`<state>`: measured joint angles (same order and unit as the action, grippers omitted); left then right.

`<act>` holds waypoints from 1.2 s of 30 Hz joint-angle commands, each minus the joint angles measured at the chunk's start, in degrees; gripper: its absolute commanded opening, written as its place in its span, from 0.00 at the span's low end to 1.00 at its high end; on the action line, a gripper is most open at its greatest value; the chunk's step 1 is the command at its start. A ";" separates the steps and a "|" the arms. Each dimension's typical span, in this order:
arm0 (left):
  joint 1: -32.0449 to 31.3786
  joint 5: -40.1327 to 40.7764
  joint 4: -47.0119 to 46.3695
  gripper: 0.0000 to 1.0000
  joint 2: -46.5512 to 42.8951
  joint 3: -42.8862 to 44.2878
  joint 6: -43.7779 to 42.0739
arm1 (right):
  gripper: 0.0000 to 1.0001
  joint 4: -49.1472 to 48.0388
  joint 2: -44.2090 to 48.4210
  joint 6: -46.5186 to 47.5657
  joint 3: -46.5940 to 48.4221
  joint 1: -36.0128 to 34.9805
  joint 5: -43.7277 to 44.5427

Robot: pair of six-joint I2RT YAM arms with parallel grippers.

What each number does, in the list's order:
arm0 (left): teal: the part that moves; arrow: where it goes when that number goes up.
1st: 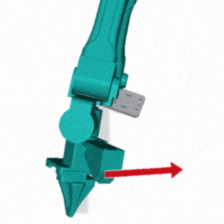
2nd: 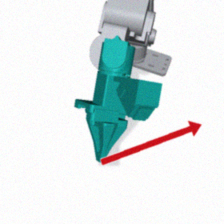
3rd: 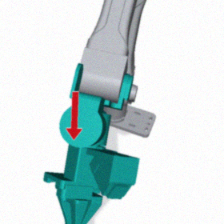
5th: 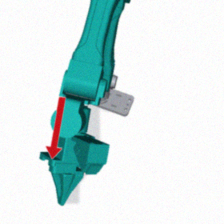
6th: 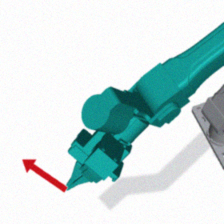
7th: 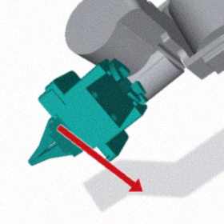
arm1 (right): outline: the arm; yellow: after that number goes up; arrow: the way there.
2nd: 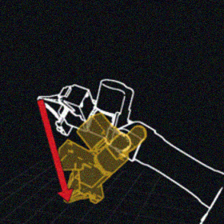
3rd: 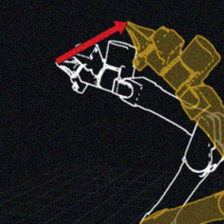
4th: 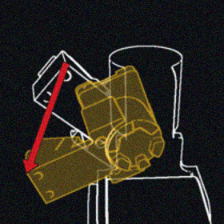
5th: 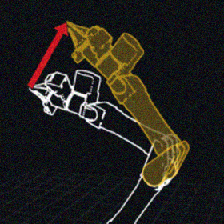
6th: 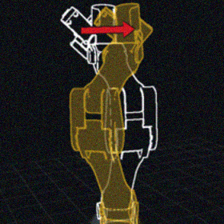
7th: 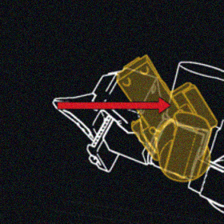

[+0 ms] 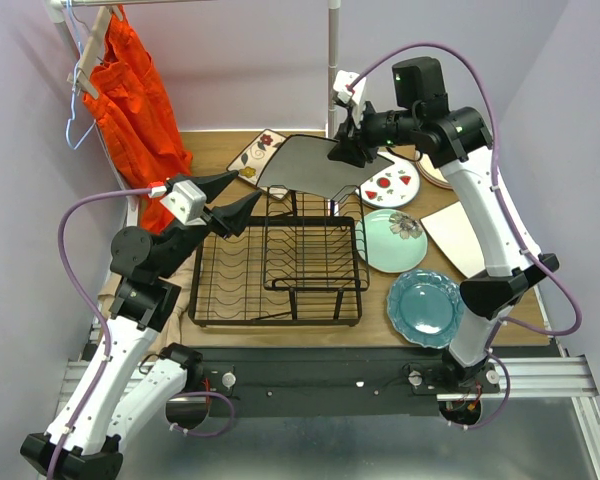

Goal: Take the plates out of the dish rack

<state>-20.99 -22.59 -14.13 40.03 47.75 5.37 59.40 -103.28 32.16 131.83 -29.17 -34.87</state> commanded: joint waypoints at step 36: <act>0.60 0.18 -1.69 0.65 0.40 -0.99 -0.80 | 0.01 -10.62 5.38 7.83 -0.88 -0.89 2.18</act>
<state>-20.73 -22.59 -14.26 40.47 47.29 5.34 54.61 -99.55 39.44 125.38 -29.93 -32.38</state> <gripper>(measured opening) 0.655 0.218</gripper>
